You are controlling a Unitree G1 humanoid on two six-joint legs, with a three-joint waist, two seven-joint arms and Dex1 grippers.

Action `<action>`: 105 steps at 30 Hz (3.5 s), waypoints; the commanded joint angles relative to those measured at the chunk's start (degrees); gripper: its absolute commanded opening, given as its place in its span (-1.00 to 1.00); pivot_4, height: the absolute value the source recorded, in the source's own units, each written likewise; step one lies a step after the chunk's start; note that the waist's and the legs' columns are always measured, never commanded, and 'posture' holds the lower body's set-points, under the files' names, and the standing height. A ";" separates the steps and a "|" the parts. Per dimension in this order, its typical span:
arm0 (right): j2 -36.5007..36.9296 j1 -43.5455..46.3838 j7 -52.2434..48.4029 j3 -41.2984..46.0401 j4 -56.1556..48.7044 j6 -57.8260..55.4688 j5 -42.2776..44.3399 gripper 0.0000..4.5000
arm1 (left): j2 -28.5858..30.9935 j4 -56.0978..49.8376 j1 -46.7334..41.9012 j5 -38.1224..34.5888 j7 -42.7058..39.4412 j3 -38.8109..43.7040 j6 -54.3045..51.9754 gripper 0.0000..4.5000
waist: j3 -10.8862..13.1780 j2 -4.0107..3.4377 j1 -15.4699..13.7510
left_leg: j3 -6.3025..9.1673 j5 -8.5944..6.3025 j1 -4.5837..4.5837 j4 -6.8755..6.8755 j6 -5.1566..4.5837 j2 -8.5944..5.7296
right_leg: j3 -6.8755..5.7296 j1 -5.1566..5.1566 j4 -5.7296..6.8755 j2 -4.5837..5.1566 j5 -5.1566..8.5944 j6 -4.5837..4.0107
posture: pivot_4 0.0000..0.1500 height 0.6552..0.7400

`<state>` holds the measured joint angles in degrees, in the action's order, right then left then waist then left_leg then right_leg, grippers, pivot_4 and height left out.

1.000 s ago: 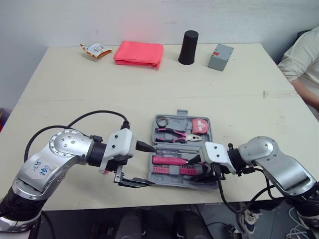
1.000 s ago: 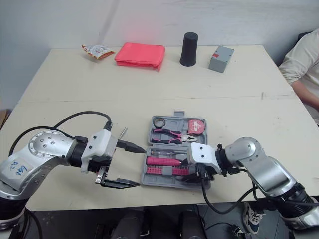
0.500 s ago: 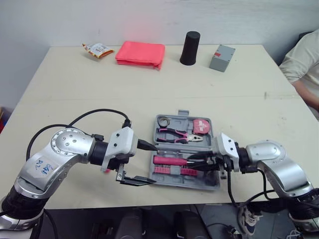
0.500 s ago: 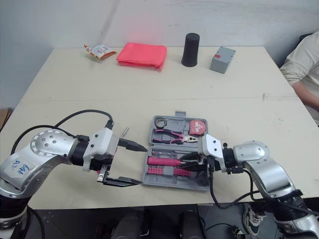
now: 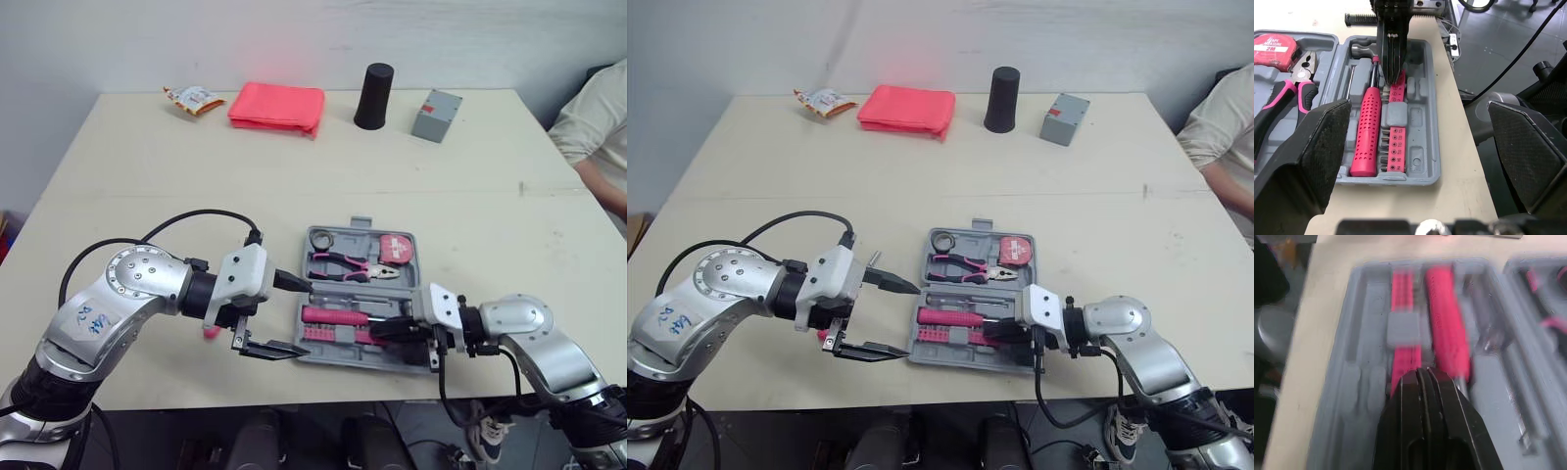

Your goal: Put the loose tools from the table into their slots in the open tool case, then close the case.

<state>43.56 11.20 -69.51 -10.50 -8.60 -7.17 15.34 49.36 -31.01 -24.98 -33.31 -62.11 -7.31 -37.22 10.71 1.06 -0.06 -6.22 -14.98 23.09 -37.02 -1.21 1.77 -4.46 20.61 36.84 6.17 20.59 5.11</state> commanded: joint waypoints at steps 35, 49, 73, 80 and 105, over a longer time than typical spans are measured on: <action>13.08 -13.22 9.83 47.07 20.02 -6.40 8.96 0.99 | -8.72 13.08 50.61 -0.96 20.51 57.33 2.56 1.00 | -0.04 -0.09 0.50 | 0.11 -0.72 0.04 0.18 -0.01 0.02 | -0.11 -0.07 -0.62 0.20 0.05 -0.14 | 1.00 0.91; 7.81 -1.37 12.46 32.52 -12.39 -24.97 27.23 0.99 | -11.80 -12.00 43.88 -6.40 34.75 37.13 -12.11 1.00 | -0.05 -0.15 0.84 | 0.06 -0.22 0.02 0.81 -0.04 -0.05 | -0.15 0.01 -0.74 0.25 -0.03 0.01 | 1.00 0.91; 5.52 14.18 10.40 15.54 -21.40 -31.53 32.59 1.00 | -15.17 -7.42 36.69 8.13 45.58 18.80 -13.64 -0.39 | -0.05 -0.09 0.15 | 0.11 -0.14 0.04 0.77 -0.11 -0.12 | -0.16 -0.02 -0.79 0.25 -0.08 0.09 | 1.00 0.91; 8.12 13.77 7.26 16.20 -19.57 -31.70 31.15 1.00 | -9.65 -5.90 31.87 6.79 39.10 24.83 -10.70 -0.76 | -0.04 -0.07 0.13 | 0.12 -0.16 0.04 0.78 -0.13 -0.10 | -0.18 0.00 -0.79 0.25 -0.07 0.08 | 1.00 0.91; 22.69 -16.89 -3.59 33.52 -24.70 -36.18 30.28 1.00 | -3.88 0.32 -17.93 10.13 5.67 -26.16 -21.12 -0.76 | -0.01 -0.03 -0.35 | 0.01 -0.02 0.10 0.59 -0.05 -0.03 | -0.02 -0.03 -0.79 -0.13 -0.10 0.14 | 1.00 0.91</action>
<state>65.28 -4.87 -72.43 20.52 -30.97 -42.72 44.53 46.39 -30.45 -42.19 -25.12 -57.58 -32.07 -58.28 10.70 1.04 -0.42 -6.20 -15.00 23.22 -36.45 -1.27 1.76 -4.45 20.59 36.04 6.02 20.49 5.25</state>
